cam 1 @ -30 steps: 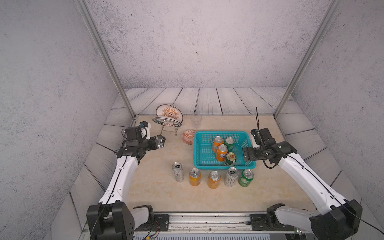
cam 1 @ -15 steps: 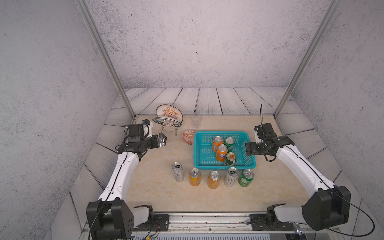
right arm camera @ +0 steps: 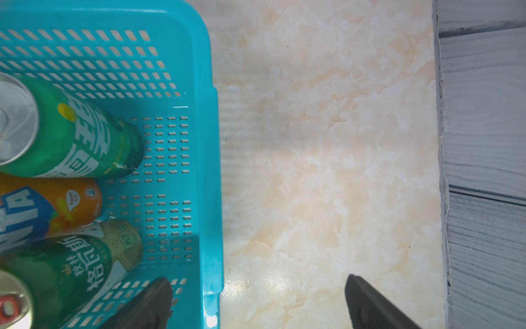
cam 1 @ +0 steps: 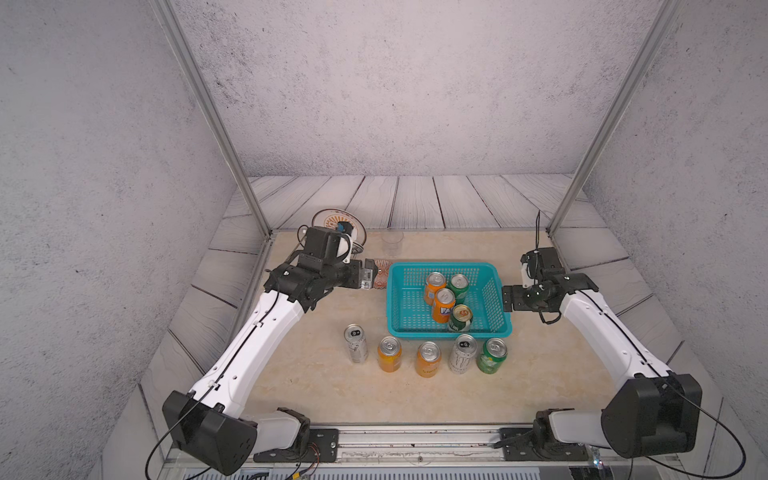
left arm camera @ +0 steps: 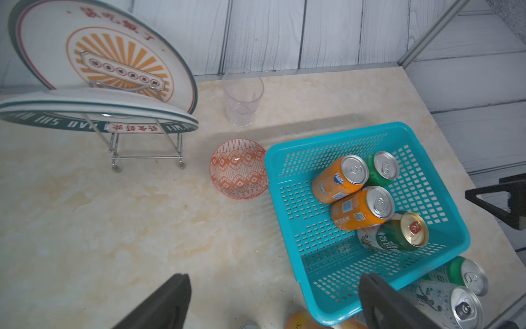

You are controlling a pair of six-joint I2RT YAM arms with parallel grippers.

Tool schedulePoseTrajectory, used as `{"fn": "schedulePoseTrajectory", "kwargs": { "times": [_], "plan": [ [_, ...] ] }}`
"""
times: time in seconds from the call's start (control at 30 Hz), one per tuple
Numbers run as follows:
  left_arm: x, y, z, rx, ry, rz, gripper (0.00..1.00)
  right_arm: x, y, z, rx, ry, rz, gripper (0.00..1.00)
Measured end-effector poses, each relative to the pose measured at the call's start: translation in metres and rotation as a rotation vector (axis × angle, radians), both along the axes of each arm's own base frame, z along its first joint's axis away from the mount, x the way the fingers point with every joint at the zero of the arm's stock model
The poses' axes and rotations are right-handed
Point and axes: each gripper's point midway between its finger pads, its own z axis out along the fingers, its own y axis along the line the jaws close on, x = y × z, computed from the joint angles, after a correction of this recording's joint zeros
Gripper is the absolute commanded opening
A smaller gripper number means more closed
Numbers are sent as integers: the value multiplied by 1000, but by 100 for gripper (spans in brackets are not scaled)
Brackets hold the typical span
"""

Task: Take out the drinks from the basket
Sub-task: Pick up the drink from the basket.

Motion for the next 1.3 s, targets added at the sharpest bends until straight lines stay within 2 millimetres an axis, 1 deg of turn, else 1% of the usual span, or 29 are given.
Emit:
{"fn": "schedulePoseTrajectory", "kwargs": {
  "times": [0.13, 0.27, 0.47, 0.7, 0.83, 0.97, 1.13, 1.3],
  "plan": [
    [-6, -34, -3, 34, 18, -68, 99, 1, -5, 0, 9, -1, -15, 99],
    [-13, -67, -12, 69, 46, -133, 99, 1, -9, 0, 19, 0, -25, 100],
    [-17, -119, -22, 131, 62, -223, 99, 1, -13, 0, 21, 0, -37, 100],
    [-30, -191, -42, 219, 74, -349, 99, 0, -18, -1, 25, 2, -52, 99],
    [-37, -221, -57, 258, 81, -395, 99, -1, -22, -2, 27, 5, -66, 99],
    [-45, -241, -79, 287, 109, -423, 99, -1, -28, -3, 31, 5, -90, 99],
    [-49, -254, -102, 309, 155, -426, 99, -1, -34, -3, 38, 5, -118, 99],
    [-52, -261, -121, 331, 196, -417, 99, -1, -37, -3, 41, 7, -130, 99]
  ]
}}
